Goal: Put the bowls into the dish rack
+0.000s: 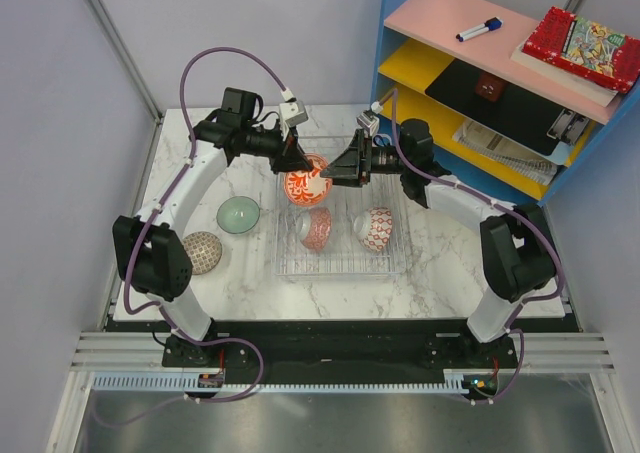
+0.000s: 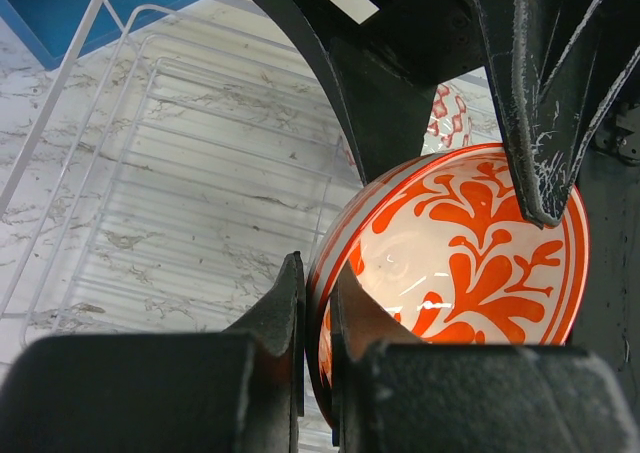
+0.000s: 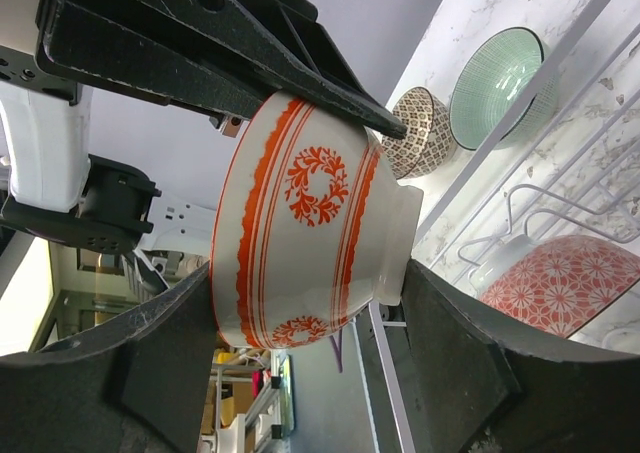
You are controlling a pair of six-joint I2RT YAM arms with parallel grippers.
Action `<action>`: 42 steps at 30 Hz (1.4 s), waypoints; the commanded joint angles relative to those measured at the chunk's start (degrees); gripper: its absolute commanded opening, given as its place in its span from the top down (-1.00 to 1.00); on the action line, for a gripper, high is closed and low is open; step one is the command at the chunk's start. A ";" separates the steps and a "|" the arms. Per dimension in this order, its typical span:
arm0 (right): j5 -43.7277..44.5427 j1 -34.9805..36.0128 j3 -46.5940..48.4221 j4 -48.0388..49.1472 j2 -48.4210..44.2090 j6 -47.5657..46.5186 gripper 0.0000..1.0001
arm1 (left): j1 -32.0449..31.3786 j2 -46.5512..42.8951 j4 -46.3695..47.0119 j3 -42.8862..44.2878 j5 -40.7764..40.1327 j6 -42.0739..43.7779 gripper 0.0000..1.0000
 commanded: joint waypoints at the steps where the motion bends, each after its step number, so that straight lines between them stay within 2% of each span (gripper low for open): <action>1: -3.34 0.66 0.19 9.27 -0.13 6.51 0.27 | -0.54 -2.17 2.15 2.26 3.86 1.65 0.96; 4: -3.25 0.84 0.18 9.27 -0.13 6.16 0.53 | -0.81 -2.17 2.15 2.35 3.60 1.47 0.96; 5: -3.16 0.84 0.27 9.27 -0.04 6.16 0.74 | -0.72 -2.09 2.23 2.35 3.51 1.47 0.96; 6: -3.07 0.84 0.36 9.18 -0.13 6.07 0.85 | -0.81 -2.00 2.23 2.35 3.42 1.47 0.96; 8: -2.72 0.84 0.80 7.08 -0.30 4.40 1.00 | -0.81 -2.00 2.23 2.17 3.33 1.47 0.74; 10: -2.37 0.75 0.89 5.06 -0.57 2.83 1.00 | -0.72 -2.00 2.15 1.82 3.33 1.56 0.53; 11: -2.20 0.84 0.89 4.70 -0.65 2.29 1.00 | -0.72 -1.91 2.06 1.82 3.33 1.56 0.50; 15: -0.97 0.75 1.15 0.15 -1.53 -0.78 1.00 | -0.81 -2.00 2.06 1.65 3.59 1.56 0.18; 19: -0.09 0.84 1.59 -2.33 -1.88 -2.81 1.00 | -0.81 -2.00 2.06 1.38 3.77 1.65 0.14; 20: 0.18 0.84 1.59 -2.77 -1.89 -3.24 1.00 | -0.72 -1.91 2.15 1.38 3.68 1.56 0.10; 21: 0.27 0.75 1.76 -3.29 -1.97 -3.60 1.00 | -0.72 -2.00 2.15 1.29 3.77 1.65 -0.06; 25: 1.14 0.84 2.03 -5.58 -2.15 -5.62 1.00 | -0.72 -2.17 2.06 0.50 3.33 1.82 -0.26; 27: 1.76 0.75 2.29 -7.07 -2.50 -6.67 1.00 | -0.63 -2.26 2.06 -0.02 2.89 1.91 -0.46; 29: 2.37 0.66 2.56 -8.83 -2.76 -7.64 1.00 | 0.07 -2.79 2.06 -0.64 2.72 1.83 -0.80; 32: 2.99 0.14 2.82 -10.58 -3.29 -8.96 1.00 | 2.34 -4.02 2.06 -1.78 3.94 1.56 -0.99; 34: 3.87 -0.74 3.17 -11.73 -3.29 -10.45 1.00 | 4.54 -4.63 2.06 -2.05 5.52 0.86 -0.99; 38: 5.36 -2.32 4.22 -14.27 -3.03 -11.59 1.00 | 13.31 -7.08 2.06 -3.71 12.11 -0.98 -0.99; 42: 9.31 -3.82 7.21 -20.78 -2.59 -16.07 1.00 | 20.45 -10.43 3.46 -8.19 13.53 -2.04 -0.99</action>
